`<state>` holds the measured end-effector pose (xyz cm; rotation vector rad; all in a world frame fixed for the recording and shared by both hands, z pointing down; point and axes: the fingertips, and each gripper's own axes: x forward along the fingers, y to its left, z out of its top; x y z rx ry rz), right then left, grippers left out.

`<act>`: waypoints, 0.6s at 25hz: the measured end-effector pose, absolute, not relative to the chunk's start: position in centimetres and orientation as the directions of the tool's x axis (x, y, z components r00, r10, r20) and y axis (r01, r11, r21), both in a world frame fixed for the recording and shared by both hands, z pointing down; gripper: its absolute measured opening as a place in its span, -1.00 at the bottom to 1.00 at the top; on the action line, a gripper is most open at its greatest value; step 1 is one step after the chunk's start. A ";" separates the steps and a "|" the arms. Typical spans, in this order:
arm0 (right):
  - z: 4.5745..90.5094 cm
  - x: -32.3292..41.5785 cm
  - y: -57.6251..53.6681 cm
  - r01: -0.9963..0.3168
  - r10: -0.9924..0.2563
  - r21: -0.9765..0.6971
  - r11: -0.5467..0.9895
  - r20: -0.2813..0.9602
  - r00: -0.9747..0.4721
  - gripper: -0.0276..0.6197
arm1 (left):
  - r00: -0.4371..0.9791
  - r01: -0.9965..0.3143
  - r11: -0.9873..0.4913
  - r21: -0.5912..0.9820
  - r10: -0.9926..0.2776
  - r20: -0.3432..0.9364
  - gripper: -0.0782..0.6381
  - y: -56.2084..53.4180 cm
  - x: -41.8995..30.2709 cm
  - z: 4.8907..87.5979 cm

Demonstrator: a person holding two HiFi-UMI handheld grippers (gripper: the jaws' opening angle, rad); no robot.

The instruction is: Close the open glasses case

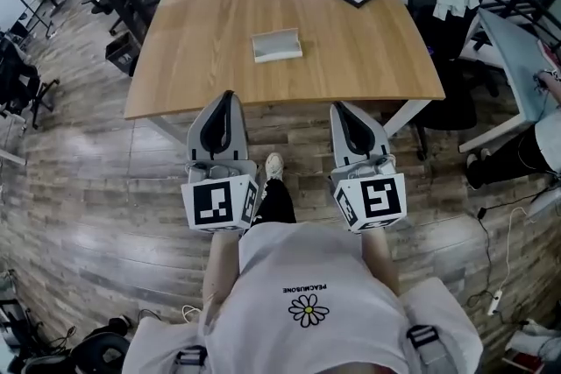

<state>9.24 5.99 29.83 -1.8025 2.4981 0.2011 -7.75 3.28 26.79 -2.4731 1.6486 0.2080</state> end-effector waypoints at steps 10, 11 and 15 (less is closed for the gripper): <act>30.6 8.8 -7.2 -0.958 -0.958 0.109 0.267 -0.080 -0.276 -0.89 | 0.427 -0.903 -0.430 -0.021 -0.890 -0.160 -0.74 -10.9 -7.5 28.9; 30.4 8.7 -8.9 -0.959 -0.960 0.112 0.260 -0.080 -0.269 -0.89 | 0.429 -0.902 -0.432 -0.019 -0.890 -0.154 -0.74 -12.5 -7.7 28.9; 29.0 7.8 -16.3 -0.962 -0.963 0.130 0.241 -0.089 -0.253 -0.89 | 0.430 -0.901 -0.435 -0.006 -0.889 -0.153 -0.74 -19.5 -9.0 28.2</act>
